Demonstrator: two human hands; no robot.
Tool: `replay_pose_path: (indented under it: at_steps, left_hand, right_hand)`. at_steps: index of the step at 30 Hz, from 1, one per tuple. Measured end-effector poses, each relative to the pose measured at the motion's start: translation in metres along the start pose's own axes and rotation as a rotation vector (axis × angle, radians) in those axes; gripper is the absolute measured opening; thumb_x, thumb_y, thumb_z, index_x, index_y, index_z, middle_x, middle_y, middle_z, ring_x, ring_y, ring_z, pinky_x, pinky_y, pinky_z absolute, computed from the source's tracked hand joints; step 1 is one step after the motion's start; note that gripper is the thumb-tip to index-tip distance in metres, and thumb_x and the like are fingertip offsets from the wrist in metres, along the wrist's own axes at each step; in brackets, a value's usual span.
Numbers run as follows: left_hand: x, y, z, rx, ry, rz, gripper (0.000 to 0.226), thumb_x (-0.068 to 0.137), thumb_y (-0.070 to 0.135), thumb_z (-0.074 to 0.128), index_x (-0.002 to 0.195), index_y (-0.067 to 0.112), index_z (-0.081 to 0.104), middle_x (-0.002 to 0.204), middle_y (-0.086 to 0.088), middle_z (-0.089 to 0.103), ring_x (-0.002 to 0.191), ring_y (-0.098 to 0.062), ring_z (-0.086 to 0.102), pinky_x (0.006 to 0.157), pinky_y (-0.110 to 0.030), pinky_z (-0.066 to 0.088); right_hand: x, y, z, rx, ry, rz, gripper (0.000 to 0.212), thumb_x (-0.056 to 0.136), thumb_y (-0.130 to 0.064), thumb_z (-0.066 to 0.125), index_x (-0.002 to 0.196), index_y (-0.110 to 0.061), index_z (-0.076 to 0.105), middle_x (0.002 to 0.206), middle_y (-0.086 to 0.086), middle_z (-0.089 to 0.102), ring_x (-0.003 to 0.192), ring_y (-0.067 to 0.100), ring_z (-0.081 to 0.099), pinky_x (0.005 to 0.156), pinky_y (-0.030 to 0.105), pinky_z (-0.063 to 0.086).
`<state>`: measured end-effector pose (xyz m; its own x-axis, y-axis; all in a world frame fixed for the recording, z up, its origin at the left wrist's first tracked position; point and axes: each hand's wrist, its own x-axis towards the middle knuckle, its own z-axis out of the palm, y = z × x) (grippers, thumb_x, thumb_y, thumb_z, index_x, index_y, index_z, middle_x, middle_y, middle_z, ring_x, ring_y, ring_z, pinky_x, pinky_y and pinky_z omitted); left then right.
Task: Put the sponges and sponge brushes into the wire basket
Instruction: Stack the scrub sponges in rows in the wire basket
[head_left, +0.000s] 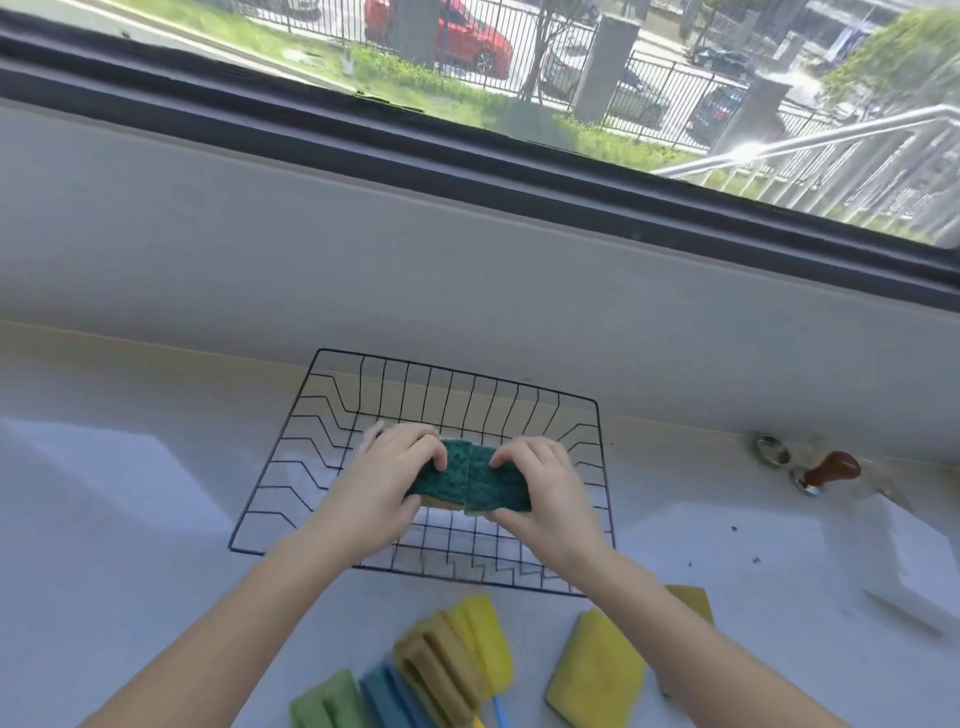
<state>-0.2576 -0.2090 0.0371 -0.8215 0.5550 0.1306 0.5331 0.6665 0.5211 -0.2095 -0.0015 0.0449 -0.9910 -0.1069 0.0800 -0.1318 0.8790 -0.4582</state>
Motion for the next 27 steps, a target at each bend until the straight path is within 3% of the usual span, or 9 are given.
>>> replay_pose_path:
  at_steps: [4,6,9,11,13,18,23,27]
  left_hand:
    - [0.031,-0.044,0.011,-0.007,-0.026,-0.055,0.039,0.07,-0.009,0.05,0.097,0.019,0.047,0.116,0.001,0.05,0.118,-0.019,0.041,0.118,-0.049,0.009]
    - [0.041,-0.062,0.018,0.001,0.022,-0.078,0.039,0.068,-0.013,0.049,0.095,0.015,0.049,0.117,-0.001,0.052,0.123,-0.023,0.04,0.117,-0.049,0.013]
    - [0.053,-0.088,0.029,0.012,0.107,-0.103,0.039,0.065,-0.018,0.049,0.092,0.011,0.05,0.119,-0.006,0.055,0.133,-0.028,0.034,0.107,-0.038,0.017]
    - [0.056,-0.097,0.038,0.024,0.135,-0.143,0.039,0.064,-0.018,0.05,0.091,0.009,0.051,0.119,-0.01,0.056,0.133,-0.032,0.034,0.104,-0.042,0.022]
    - [0.053,-0.098,0.049,0.048,0.137,-0.208,0.04,0.063,-0.017,0.051,0.094,0.009,0.051,0.121,-0.012,0.054,0.13,-0.034,0.038,0.105,-0.047,0.024]
    - [0.056,-0.103,0.065,0.037,0.185,-0.272,0.045,0.062,-0.017,0.05,0.099,0.009,0.051,0.12,-0.014,0.052,0.118,-0.034,0.045,0.103,-0.044,0.028]
    - [0.071,-0.106,0.066,0.069,0.196,-0.276,0.045,0.062,-0.017,0.052,0.1,0.006,0.052,0.116,-0.016,0.054,0.116,-0.034,0.045,0.104,-0.046,0.028]
    - [0.075,-0.108,0.06,0.067,0.207,-0.26,0.044,0.057,-0.018,0.053,0.093,0.008,0.052,0.108,-0.014,0.056,0.097,-0.033,0.049,0.095,-0.047,0.039]
  right_hand:
    - [0.044,0.004,0.039,0.01,0.023,0.003,0.05,0.072,-0.014,0.075,0.115,-0.024,0.052,0.124,0.0,0.047,0.118,0.018,0.037,0.101,0.035,0.039]
    - [0.061,0.005,0.057,0.026,0.057,0.007,0.052,0.071,-0.012,0.075,0.115,-0.024,0.05,0.124,-0.001,0.046,0.116,0.018,0.037,0.1,0.035,0.039]
    - [0.085,0.009,0.082,0.09,0.082,0.01,0.047,0.072,-0.01,0.073,0.11,-0.023,0.049,0.123,0.0,0.044,0.116,0.017,0.036,0.099,0.036,0.041]
    - [0.095,0.014,0.094,0.122,0.076,0.006,0.043,0.073,-0.01,0.073,0.107,-0.022,0.049,0.123,0.002,0.043,0.117,0.017,0.035,0.099,0.034,0.04]
    - [0.1,0.02,0.103,0.13,0.058,-0.004,0.042,0.073,-0.009,0.074,0.106,-0.021,0.05,0.124,0.002,0.042,0.118,0.016,0.033,0.098,0.032,0.04]
    - [0.115,0.03,0.11,0.141,0.04,-0.025,0.041,0.073,-0.01,0.074,0.106,-0.021,0.053,0.125,0.004,0.042,0.119,0.016,0.033,0.099,0.028,0.035]
    - [0.131,0.033,0.11,0.135,0.049,-0.006,0.038,0.073,-0.007,0.074,0.104,-0.018,0.056,0.123,0.008,0.044,0.117,0.021,0.036,0.098,0.034,0.039]
    - [0.133,0.029,0.113,0.141,0.069,0.016,0.039,0.07,-0.007,0.075,0.102,-0.019,0.056,0.122,0.007,0.044,0.117,0.022,0.037,0.098,0.035,0.041]
